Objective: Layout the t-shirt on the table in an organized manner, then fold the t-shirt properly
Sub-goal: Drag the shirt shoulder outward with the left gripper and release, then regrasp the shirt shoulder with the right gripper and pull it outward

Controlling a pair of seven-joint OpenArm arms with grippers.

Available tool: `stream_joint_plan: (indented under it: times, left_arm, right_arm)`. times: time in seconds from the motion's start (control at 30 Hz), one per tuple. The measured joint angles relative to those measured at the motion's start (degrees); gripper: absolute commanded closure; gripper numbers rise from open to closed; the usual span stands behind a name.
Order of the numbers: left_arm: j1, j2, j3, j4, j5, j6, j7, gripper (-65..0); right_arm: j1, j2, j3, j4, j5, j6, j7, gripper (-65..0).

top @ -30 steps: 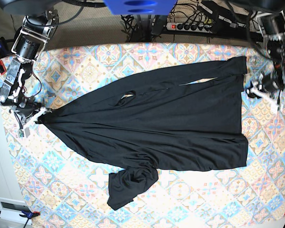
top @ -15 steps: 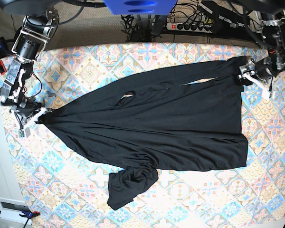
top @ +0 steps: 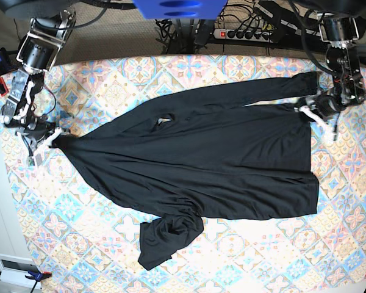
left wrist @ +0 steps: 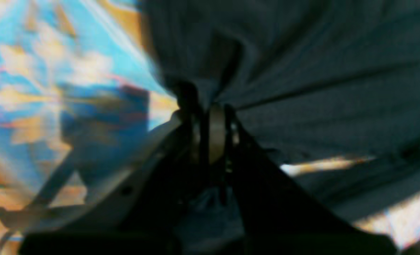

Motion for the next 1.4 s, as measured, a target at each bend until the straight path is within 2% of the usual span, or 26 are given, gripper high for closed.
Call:
stream_joint_plan:
  times: [0.1,0.23,0.43,0.53,0.57,0.67,0.8,0.93,1.03,1.13,1.4]
  left_arm:
    - [-1.2,-1.2,-4.1,-3.5,1.9,0.2,0.0,-0.9]
    - [-1.8,-4.0,-4.2,-6.8,3.0,1.0,-3.7,-0.9]
    - [-1.9,-4.6,-2.1,-7.2,2.9,1.1,-3.6,-5.4]
    - [-1.6,-4.5,-2.1,-7.2,2.4,1.0,-3.8,-8.6]
    - [-1.4,-4.5,-2.0,-7.1,2.4,1.0,-3.8,-10.0]
    - [-0.6,-4.6,-1.8,-7.0,2.4,1.0,-4.6,-14.8]
    - [-0.3,-4.7,-1.8,-6.8,1.4,0.2,-3.9,-23.2]
    - [0.3,-5.0,-1.8,-6.8,-1.0,0.2,-4.1,-27.5]
    - [3.0,-6.6,-1.7,-5.5,-6.7,0.7,-3.6,-28.6]
    - [6.4,-7.2,-1.9,-3.0,-10.3,0.8,-3.6,-28.8]
    - [7.6,-6.8,-1.6,-0.6,-10.8,1.1,-2.7,-28.9]
  right_arm:
    - [-0.7,0.0,0.0,0.1,0.2,0.6,0.0,0.0]
    - [-0.7,0.0,0.0,1.4,0.0,0.0,0.0,0.0]
    - [-0.5,0.1,0.0,2.3,0.1,0.0,0.0,0.0]
    - [-1.2,0.2,0.0,2.7,0.2,0.0,-3.8,-0.2]
    - [-2.2,0.1,-0.1,4.0,0.1,0.0,-4.9,-1.5]
    - [-5.7,-0.2,-3.1,10.7,-0.9,4.5,-6.6,-7.3]
    - [-6.8,-2.0,-13.2,18.5,0.9,6.6,-6.0,-15.2]
    - [-6.6,-2.2,-17.9,20.0,0.1,6.4,-6.1,-17.4]
    - [-7.1,-3.8,-18.8,19.6,-0.4,5.9,-6.6,-17.5]
    - [-6.8,-4.0,-19.1,19.6,0.3,6.1,-6.2,-17.9]
    - [-7.0,-3.9,-19.1,14.6,-0.4,6.0,-6.1,-21.5]
